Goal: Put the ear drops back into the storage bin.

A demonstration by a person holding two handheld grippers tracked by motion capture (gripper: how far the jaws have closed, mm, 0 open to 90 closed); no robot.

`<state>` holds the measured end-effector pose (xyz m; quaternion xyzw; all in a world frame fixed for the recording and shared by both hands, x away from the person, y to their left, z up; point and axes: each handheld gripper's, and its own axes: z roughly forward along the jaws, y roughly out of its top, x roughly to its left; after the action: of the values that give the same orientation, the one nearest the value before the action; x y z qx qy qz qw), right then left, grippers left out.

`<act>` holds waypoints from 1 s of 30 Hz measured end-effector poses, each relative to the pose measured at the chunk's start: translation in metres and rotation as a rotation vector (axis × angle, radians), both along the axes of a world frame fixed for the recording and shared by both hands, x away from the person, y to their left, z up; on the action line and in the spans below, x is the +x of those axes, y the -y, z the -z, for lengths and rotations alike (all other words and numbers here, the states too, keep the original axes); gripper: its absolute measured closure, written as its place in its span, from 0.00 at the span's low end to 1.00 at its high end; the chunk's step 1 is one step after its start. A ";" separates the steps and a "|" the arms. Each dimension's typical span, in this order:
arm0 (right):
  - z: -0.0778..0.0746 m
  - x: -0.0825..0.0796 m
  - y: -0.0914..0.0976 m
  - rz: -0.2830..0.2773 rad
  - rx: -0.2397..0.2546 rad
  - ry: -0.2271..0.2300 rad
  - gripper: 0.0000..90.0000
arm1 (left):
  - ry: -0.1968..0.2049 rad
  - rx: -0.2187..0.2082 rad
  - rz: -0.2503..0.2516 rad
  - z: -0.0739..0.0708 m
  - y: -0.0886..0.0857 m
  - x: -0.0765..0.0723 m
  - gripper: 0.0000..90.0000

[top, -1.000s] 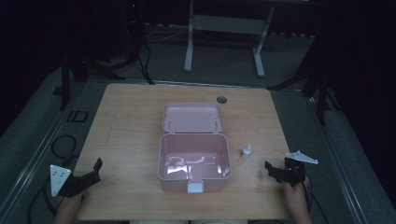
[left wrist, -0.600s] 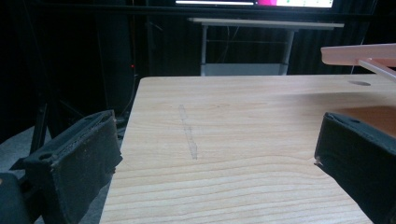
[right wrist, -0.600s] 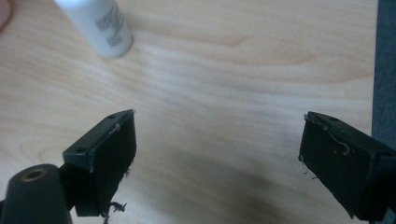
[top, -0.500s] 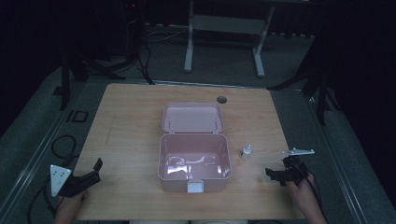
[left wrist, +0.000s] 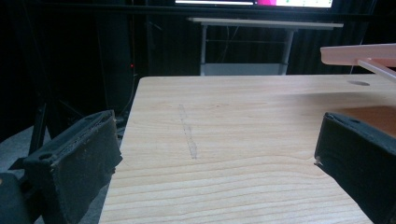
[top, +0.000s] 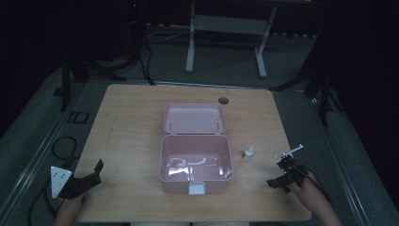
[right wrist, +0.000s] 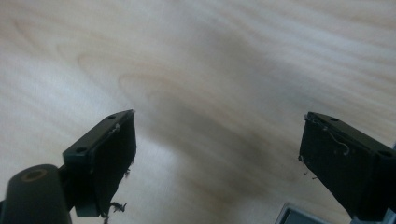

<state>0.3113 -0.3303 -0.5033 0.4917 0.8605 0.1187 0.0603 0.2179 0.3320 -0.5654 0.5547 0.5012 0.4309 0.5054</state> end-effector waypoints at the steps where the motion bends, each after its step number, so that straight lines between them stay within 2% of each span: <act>1: 0.000 0.000 -0.001 -0.016 -0.016 -0.017 0.12 | 0.000 0.000 0.000 0.000 0.000 0.000 0.00; 9: -0.003 0.000 -0.007 -0.097 -0.073 -0.119 0.12 | -0.001 0.001 0.001 0.000 0.000 0.000 0.00; 12: -0.004 0.001 -0.008 -0.113 -0.092 -0.134 0.15 | -0.002 0.000 0.002 0.000 0.000 0.000 0.00; 14: -0.004 0.002 -0.008 -0.121 -0.108 -0.126 0.15 | -0.002 0.000 0.003 0.000 0.000 0.000 0.00; 18: -0.005 0.005 -0.007 -0.117 -0.096 -0.145 0.14 | -0.002 -0.001 0.003 0.000 0.000 0.000 0.00; 20: -0.006 0.007 -0.006 -0.114 -0.072 -0.157 0.13 | -0.003 0.000 0.003 0.000 0.000 0.000 0.00; 24: -0.007 0.009 -0.005 -0.128 -0.081 -0.168 0.12 | -0.002 -0.003 0.003 0.000 0.000 0.000 0.00; 30: -0.007 0.013 -0.006 -0.164 -0.124 -0.182 0.12 | -0.002 -0.004 0.004 0.000 0.000 0.000 0.00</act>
<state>0.3241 -0.3243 -0.4962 0.4237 0.9054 0.0246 0.0024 0.2184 0.3321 -0.5654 0.5550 0.5015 0.4283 0.5070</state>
